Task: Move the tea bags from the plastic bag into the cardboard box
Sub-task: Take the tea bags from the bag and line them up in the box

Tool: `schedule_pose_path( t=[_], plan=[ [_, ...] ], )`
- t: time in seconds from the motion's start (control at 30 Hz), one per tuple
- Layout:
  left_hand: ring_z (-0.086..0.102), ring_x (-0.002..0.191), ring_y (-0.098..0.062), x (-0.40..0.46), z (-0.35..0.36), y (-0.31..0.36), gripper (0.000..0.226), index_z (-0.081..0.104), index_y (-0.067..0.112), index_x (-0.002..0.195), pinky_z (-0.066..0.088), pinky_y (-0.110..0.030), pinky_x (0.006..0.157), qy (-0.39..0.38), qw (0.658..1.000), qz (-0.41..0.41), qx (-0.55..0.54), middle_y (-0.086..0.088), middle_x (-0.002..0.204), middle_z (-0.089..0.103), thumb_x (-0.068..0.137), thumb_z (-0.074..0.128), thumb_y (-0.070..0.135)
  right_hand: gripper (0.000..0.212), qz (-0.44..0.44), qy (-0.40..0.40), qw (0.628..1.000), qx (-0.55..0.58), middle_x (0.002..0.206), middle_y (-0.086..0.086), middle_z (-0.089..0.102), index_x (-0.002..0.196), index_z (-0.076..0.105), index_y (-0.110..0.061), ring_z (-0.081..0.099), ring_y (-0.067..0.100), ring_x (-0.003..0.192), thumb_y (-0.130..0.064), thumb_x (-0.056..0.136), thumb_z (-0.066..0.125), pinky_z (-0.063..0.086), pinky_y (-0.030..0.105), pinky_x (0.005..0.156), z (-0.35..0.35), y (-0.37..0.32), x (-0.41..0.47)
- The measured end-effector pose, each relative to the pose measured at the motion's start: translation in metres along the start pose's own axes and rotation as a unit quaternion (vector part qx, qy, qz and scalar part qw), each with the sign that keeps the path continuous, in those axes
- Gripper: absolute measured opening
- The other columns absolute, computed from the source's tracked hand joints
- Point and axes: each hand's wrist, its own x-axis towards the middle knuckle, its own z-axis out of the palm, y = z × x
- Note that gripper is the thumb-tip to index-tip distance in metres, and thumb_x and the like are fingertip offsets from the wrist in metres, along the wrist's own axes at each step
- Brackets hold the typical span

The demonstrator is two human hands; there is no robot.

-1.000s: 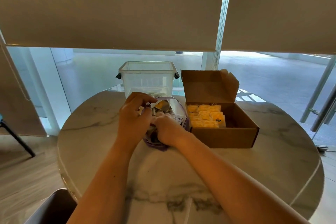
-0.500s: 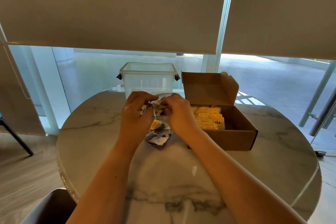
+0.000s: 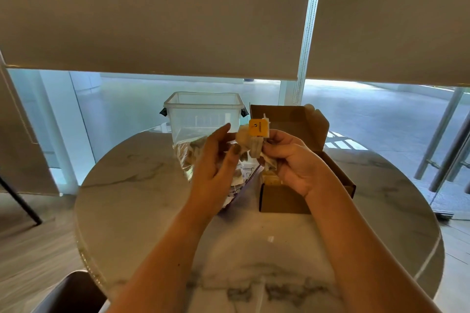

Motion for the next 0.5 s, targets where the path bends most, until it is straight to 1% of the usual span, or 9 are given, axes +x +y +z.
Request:
schedule_pose_path(
  t=[0.07, 0.1, 0.17, 0.23, 0.3, 0.37, 0.43, 0.47, 0.5],
  plan=[
    [0.055, 0.105, 0.011, -0.003, 0.011, 0.005, 0.053, 0.024, 0.027, 0.138, 0.045, -0.008, 0.083, -0.04, 0.997, -0.03, -0.055, 0.012, 0.119, 0.052, 0.089, 0.043, 0.036, 0.027, 0.014, 0.003, 0.999, 0.041, 0.079, 0.004, 0.073, 0.092, 0.067, -0.012, 0.069, 0.014, 0.07, 0.003, 0.09, 0.045, 0.056, 0.025, 0.067, -0.003, 0.001, -0.001],
    [0.055, 0.107, 0.01, -0.004, 0.015, 0.006, 0.06, 0.019, 0.025, 0.141, 0.047, -0.011, 0.084, -0.055, 0.995, -0.033, -0.076, 0.012, 0.12, 0.051, 0.086, 0.042, 0.034, 0.026, 0.02, 0.002, 0.999, 0.047, 0.079, 0.004, 0.073, 0.092, 0.067, -0.011, 0.069, 0.016, 0.071, 0.003, 0.091, 0.045, 0.056, 0.025, 0.068, -0.004, 0.001, -0.001],
    [0.058, 0.105, 0.006, -0.006, 0.021, 0.006, 0.066, 0.013, 0.023, 0.143, 0.051, -0.017, 0.079, -0.061, 0.99, -0.033, -0.119, 0.012, 0.118, 0.052, 0.085, 0.044, 0.029, 0.024, 0.031, 0.003, 0.999, 0.009, 0.081, 0.005, 0.072, 0.093, 0.066, -0.01, 0.067, 0.018, 0.076, 0.003, 0.091, 0.046, 0.056, 0.027, 0.07, -0.002, 0.003, -0.002],
    [0.06, 0.1, 0.005, -0.006, 0.024, 0.004, 0.06, 0.021, 0.033, 0.138, 0.052, -0.017, 0.074, -0.029, 0.991, -0.038, -0.122, 0.015, 0.115, 0.053, 0.084, 0.048, 0.029, 0.021, 0.037, 0.009, 0.998, -0.049, 0.086, 0.007, 0.069, 0.094, 0.066, -0.009, 0.066, 0.019, 0.078, 0.004, 0.089, 0.049, 0.057, 0.028, 0.071, 0.002, 0.004, -0.002],
    [0.062, 0.097, 0.003, -0.005, 0.024, 0.004, 0.045, 0.035, 0.043, 0.127, 0.052, -0.016, 0.071, -0.003, 0.992, -0.063, -0.112, 0.014, 0.113, 0.056, 0.086, 0.05, 0.032, 0.018, 0.028, 0.024, 0.993, -0.115, 0.085, 0.007, 0.067, 0.091, 0.066, -0.01, 0.066, 0.019, 0.076, 0.004, 0.088, 0.054, 0.057, 0.028, 0.069, 0.005, 0.007, -0.002],
    [0.066, 0.093, -0.003, -0.005, 0.025, 0.004, 0.031, 0.046, 0.039, 0.117, 0.052, -0.017, 0.068, 0.005, 0.983, -0.104, -0.149, 0.005, 0.111, 0.061, 0.088, 0.05, 0.031, 0.015, 0.017, 0.035, 0.984, -0.172, 0.086, 0.007, 0.068, 0.089, 0.066, -0.012, 0.067, 0.02, 0.077, 0.0, 0.087, 0.058, 0.057, 0.031, 0.073, 0.006, 0.009, -0.001],
    [0.068, 0.091, -0.01, -0.005, 0.025, 0.005, 0.031, 0.052, 0.032, 0.114, 0.054, -0.019, 0.068, 0.014, 0.972, -0.141, -0.188, -0.002, 0.111, 0.064, 0.083, 0.052, 0.034, 0.012, 0.01, 0.036, 0.977, -0.21, 0.091, 0.007, 0.068, 0.092, 0.066, -0.014, 0.067, 0.02, 0.083, -0.004, 0.087, 0.06, 0.057, 0.031, 0.077, 0.005, 0.01, 0.0],
    [0.068, 0.092, -0.011, -0.005, 0.025, 0.005, 0.034, 0.053, 0.03, 0.113, 0.054, -0.02, 0.069, 0.02, 0.969, -0.151, -0.195, -0.004, 0.111, 0.064, 0.08, 0.053, 0.037, 0.012, 0.006, 0.038, 0.973, -0.226, 0.091, 0.006, 0.068, 0.095, 0.066, -0.014, 0.067, 0.018, 0.082, -0.006, 0.087, 0.061, 0.058, 0.027, 0.076, 0.004, 0.01, 0.0],
    [0.068, 0.092, -0.012, -0.005, 0.025, 0.005, 0.035, 0.054, 0.028, 0.113, 0.054, -0.021, 0.071, 0.029, 0.967, -0.159, -0.199, -0.004, 0.11, 0.064, 0.079, 0.054, 0.037, 0.012, 0.001, 0.044, 0.971, -0.237, 0.089, 0.005, 0.068, 0.097, 0.066, -0.012, 0.068, 0.014, 0.079, -0.008, 0.086, 0.063, 0.058, 0.022, 0.071, 0.002, 0.009, 0.0]
  ],
)
